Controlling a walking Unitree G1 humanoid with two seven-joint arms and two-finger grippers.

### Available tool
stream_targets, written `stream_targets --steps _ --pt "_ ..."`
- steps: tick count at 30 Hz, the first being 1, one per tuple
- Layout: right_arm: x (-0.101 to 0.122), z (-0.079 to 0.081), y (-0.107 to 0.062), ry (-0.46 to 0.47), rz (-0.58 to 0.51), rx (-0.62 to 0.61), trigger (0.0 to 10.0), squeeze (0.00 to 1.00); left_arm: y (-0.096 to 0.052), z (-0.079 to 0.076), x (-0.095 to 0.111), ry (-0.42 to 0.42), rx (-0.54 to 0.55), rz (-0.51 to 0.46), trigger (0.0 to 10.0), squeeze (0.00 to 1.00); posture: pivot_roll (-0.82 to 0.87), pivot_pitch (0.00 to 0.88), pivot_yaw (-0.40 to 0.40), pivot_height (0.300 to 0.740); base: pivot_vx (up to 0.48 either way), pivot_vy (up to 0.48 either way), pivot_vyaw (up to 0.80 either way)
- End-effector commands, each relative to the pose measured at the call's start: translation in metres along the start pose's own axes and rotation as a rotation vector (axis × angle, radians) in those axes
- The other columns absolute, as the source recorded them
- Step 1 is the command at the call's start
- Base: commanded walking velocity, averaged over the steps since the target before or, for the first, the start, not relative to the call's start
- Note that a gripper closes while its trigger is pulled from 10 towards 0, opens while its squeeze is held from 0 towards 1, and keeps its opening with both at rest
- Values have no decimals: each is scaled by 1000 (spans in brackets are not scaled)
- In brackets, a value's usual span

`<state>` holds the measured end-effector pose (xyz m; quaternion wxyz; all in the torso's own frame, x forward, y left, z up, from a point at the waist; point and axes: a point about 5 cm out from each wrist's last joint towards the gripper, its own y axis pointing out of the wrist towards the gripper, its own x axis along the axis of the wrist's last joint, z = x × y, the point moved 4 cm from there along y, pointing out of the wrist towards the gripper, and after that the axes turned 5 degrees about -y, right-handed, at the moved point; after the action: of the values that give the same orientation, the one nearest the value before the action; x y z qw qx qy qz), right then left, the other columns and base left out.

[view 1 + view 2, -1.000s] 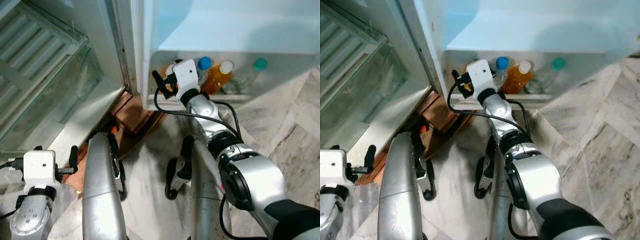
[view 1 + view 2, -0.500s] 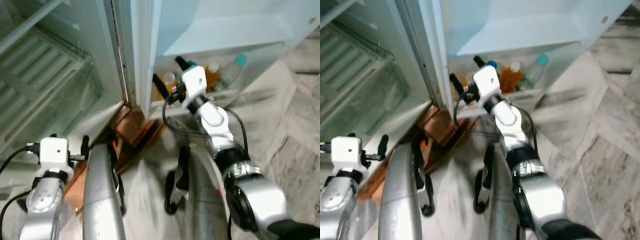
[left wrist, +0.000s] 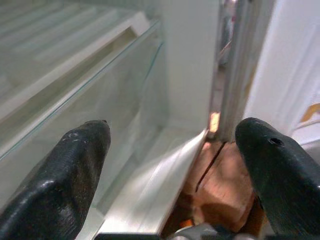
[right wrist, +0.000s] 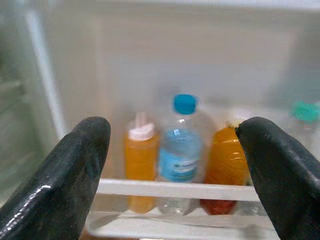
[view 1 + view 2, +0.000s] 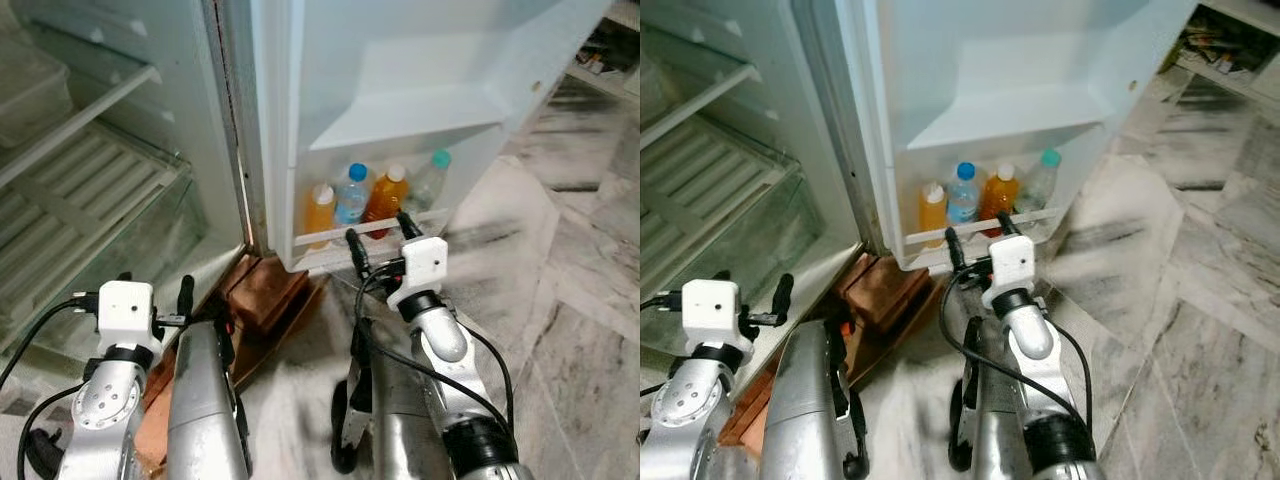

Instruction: Restocking fridge

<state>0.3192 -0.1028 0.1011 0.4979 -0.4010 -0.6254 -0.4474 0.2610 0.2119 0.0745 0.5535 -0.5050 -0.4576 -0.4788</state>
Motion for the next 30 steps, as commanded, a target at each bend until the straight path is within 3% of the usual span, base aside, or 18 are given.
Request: stream_targets --steps 1,5,15,19,24,25,27,30 --pt "10 0 0 9 -31 1 10000 0 1 -5 -4 1 -19 12 10000 0 119 93 -62 549 0 0 0" --pt "1 -20 -2 1 35 -85 10000 0 1 -8 -7 -9 -15 14 10000 0 114 87 -71 589 0 0 0" --pt "-1 -25 0 -24 56 -88 10000 0 7 -10 -12 -13 -8 20 10000 0 120 58 -76 654 0 0 0" --pt "4 -30 6 -26 50 -101 10000 0 14 -9 -15 20 1 33 10000 0 122 52 -74 679 0 0 0" --pt "15 -46 13 -49 26 -114 10000 0 21 -4 -4 140 -8 9 10000 0 130 59 -65 714 0 0 0" --pt "15 -46 13 -49 26 -114 10000 0 21 -4 -4 140 -8 9 10000 0 130 59 -65 714 0 0 0" --pt "9 -60 6 -79 60 -148 10000 0 19 4 -7 79 46 17 10000 0 108 52 -80 739 0 0 0" --pt "4 -63 4 -62 83 -162 10000 0 17 1 -14 59 42 30 10000 0 98 40 -82 740 0 0 0"
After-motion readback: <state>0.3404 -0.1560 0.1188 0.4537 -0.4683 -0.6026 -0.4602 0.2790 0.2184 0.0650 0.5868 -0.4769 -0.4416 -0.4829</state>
